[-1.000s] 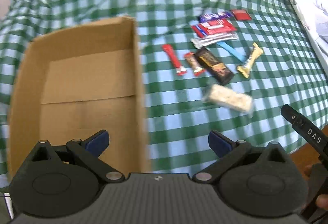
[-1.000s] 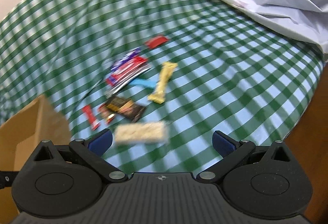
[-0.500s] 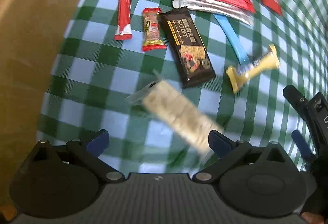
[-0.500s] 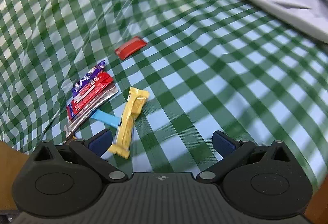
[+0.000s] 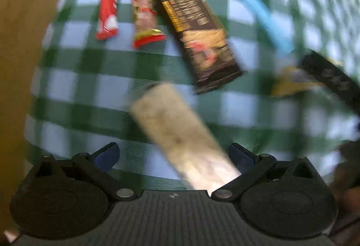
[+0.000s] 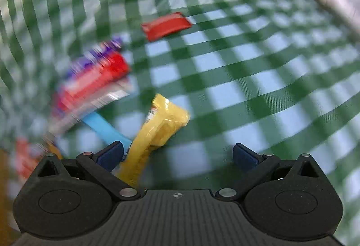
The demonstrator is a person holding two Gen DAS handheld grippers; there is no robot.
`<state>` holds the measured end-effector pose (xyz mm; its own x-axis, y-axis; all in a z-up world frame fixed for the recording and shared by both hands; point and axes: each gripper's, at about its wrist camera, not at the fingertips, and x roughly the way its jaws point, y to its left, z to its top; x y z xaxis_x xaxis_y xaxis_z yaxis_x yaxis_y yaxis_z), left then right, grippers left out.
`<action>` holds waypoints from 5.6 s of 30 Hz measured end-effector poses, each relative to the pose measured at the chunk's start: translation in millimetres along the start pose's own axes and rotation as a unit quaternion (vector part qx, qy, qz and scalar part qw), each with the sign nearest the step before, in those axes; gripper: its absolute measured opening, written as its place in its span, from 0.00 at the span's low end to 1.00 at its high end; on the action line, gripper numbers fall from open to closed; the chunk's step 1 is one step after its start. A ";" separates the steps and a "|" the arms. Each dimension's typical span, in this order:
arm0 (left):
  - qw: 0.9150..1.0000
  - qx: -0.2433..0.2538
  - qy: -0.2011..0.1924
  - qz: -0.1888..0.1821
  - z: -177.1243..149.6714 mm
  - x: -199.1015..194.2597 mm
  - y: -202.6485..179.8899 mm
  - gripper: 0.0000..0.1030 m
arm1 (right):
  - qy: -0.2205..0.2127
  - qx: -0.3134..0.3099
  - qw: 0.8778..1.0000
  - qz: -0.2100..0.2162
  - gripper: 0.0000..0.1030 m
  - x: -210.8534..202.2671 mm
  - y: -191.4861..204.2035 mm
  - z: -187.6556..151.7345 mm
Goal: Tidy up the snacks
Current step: 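Move both tools over the snack pile beside the box, then grasp the clear white snack bag with left tool while right tool grasps yellow bar, then carry the white snack bag with left tool while right tool carries yellow bar to box, then open both tools to drop the two snacks into the box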
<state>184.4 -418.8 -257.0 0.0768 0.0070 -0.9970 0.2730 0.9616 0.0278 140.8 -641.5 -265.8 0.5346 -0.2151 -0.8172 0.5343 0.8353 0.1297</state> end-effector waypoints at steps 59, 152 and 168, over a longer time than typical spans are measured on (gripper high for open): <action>0.958 0.179 -0.223 -0.006 -46.2 -151.7 35.8 0.39 | -0.080 -0.052 0.992 0.083 0.15 -142.2 42.5 -64.2; 0.969 0.020 -0.234 0.075 -215.3 -198.9 349.1 1.00 | -0.053 -0.158 0.973 0.163 0.95 -341.1 291.7 -221.9; 0.962 0.021 -0.256 0.094 -250.6 -215.9 336.5 1.00 | -0.077 -0.150 0.970 0.178 0.95 -372.1 273.0 -240.7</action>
<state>19.4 -28.0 -50.4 0.5882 0.0341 -0.8080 0.2455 0.9444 0.2185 -69.9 -211.6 -61.5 0.7534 0.0599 -0.6548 0.0959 0.9752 0.1996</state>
